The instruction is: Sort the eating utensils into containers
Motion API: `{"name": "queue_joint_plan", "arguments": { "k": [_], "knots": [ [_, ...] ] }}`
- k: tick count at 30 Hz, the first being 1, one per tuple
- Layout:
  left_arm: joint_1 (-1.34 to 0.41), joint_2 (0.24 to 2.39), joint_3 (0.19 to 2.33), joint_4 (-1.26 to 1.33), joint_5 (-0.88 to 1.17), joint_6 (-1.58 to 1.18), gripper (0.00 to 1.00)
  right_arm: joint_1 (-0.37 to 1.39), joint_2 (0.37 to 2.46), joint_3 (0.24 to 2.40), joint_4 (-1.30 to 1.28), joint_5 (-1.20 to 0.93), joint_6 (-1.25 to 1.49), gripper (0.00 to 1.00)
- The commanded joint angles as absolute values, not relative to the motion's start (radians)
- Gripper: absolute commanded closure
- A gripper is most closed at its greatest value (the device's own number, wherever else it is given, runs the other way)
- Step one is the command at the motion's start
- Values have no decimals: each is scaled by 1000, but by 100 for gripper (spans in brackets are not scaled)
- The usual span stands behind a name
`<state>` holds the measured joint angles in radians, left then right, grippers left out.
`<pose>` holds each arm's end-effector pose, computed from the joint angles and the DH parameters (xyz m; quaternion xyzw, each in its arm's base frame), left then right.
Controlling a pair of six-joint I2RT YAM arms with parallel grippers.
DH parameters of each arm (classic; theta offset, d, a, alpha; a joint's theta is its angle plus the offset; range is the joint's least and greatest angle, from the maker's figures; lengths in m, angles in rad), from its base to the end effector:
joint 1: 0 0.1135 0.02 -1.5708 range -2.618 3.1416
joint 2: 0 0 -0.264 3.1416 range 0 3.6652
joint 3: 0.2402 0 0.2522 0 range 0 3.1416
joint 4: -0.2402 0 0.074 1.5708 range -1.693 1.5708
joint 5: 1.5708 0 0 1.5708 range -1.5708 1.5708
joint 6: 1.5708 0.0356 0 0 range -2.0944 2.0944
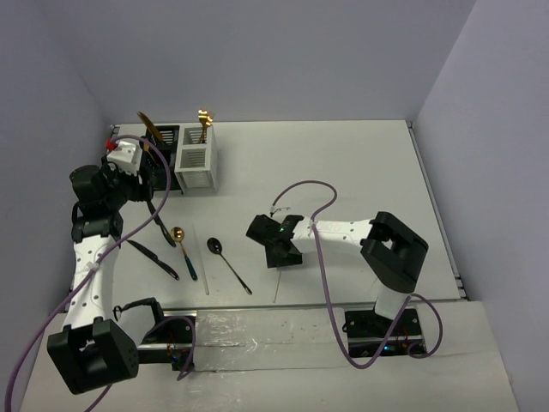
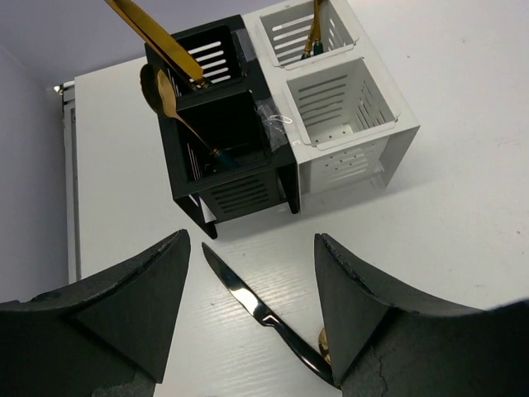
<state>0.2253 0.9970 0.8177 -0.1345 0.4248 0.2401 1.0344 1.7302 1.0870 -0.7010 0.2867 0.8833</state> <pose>0.2271 0.0370 0.3177 0.1298 0.7898 -0.0334 0.5986 0.1713 0.2684 0.1699 -0.0581 0.9818 0.0100 0.1805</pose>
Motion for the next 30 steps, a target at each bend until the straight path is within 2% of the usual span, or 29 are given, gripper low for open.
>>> {"name": "queue_joint_plan", "arguments": {
  "k": [1,6,8,11,12,17,23,27,29,30],
  "knots": [
    [229,989,822,-117,452,256,29,1040,1788,1065,-657,233,881,43],
    [229,997,825,-110,465,247,29,1037,1829,1052,-657,242,899,50],
    [230,999,830,-117,460,249,29,1037,1819,1008,-631,224,902,64],
    [230,1003,833,-112,471,242,29,1031,1810,974,-612,216,904,98],
    [230,1009,839,-115,479,242,29,1029,1812,979,-615,224,899,100],
    [232,1055,880,-129,483,209,30,1002,1778,1003,-634,333,864,100],
    [232,1060,888,-184,508,247,30,1012,1608,1077,-528,518,702,100],
    [236,1055,888,-195,486,215,30,1012,1525,1198,-346,644,508,100],
    [236,1034,870,-183,483,190,30,1009,1520,1244,-119,673,334,100],
    [238,1022,865,-183,479,186,30,1008,1534,1256,76,673,283,100]
  ]
}}
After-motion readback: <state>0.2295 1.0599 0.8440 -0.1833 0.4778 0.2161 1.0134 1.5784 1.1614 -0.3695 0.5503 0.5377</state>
